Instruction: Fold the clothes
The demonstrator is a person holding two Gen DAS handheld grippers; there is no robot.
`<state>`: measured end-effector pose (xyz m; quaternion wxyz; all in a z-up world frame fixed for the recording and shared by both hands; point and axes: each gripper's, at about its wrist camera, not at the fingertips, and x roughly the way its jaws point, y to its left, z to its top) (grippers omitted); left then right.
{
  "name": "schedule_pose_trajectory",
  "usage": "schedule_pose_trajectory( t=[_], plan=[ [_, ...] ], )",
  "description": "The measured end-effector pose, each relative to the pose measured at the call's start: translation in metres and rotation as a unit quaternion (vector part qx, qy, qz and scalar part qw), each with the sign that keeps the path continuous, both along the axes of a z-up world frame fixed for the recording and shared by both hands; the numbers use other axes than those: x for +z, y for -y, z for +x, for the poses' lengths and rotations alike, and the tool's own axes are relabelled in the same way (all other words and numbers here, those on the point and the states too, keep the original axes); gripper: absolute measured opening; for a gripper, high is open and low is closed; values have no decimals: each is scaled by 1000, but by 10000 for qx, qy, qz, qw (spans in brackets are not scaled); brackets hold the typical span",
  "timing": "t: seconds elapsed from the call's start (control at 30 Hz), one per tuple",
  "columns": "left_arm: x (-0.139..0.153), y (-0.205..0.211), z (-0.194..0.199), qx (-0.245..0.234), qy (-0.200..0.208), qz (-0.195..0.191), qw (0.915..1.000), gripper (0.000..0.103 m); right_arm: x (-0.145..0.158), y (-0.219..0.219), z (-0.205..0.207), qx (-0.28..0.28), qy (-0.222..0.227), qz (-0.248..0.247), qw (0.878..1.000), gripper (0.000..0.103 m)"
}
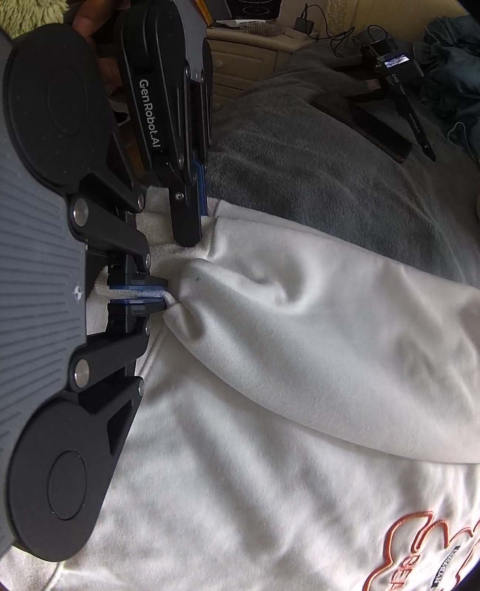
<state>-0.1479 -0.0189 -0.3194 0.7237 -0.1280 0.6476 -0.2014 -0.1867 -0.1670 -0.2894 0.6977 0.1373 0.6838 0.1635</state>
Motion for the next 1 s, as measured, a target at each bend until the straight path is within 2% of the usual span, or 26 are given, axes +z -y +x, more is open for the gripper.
schedule_pose_trajectory(
  t=[0.33, 0.43, 0.5, 0.57, 0.67, 0.73, 0.8, 0.9, 0.93, 1.0],
  plan=[
    [0, -8, -3, -192, 80, 122, 9997, 3, -7, -11, -4, 11, -87, 74, 9999, 5],
    [1, -9, -5, -348, 73, 73, 9993, 5, -12, -8, -5, -165, -186, 78, 9997, 8],
    [2, -12, -8, -426, 5, 23, 9991, 16, -15, -3, -6, -372, -301, 198, 9987, 9],
    [5, -16, -13, -500, 40, 8, 9987, 20, -17, 2, -7, -550, -379, 321, 9972, 13],
    [6, -15, -19, -635, 145, 23, 9979, 20, -22, 8, -10, -744, -465, 478, 9950, 14],
    [5, -12, -21, -699, 229, 76, 9973, 19, -23, 7, -12, -747, -414, 453, 9953, 11],
    [4, -7, -24, -789, 390, 128, 9960, 7, -23, 5, -14, -704, -342, 381, 9962, 10],
    [0, 0, -26, -951, 447, 276, 9941, 7, -23, 7, -16, -705, -385, 359, 9961, 10],
    [-2, 2, -27, -991, 454, 335, 9935, 7, -22, 10, -16, -724, -416, 385, 9958, 11],
    [-3, 3, -27, -1023, 436, 396, 9930, 7, -13, 18, -14, -769, -348, 395, 9956, 20]
  ],
)
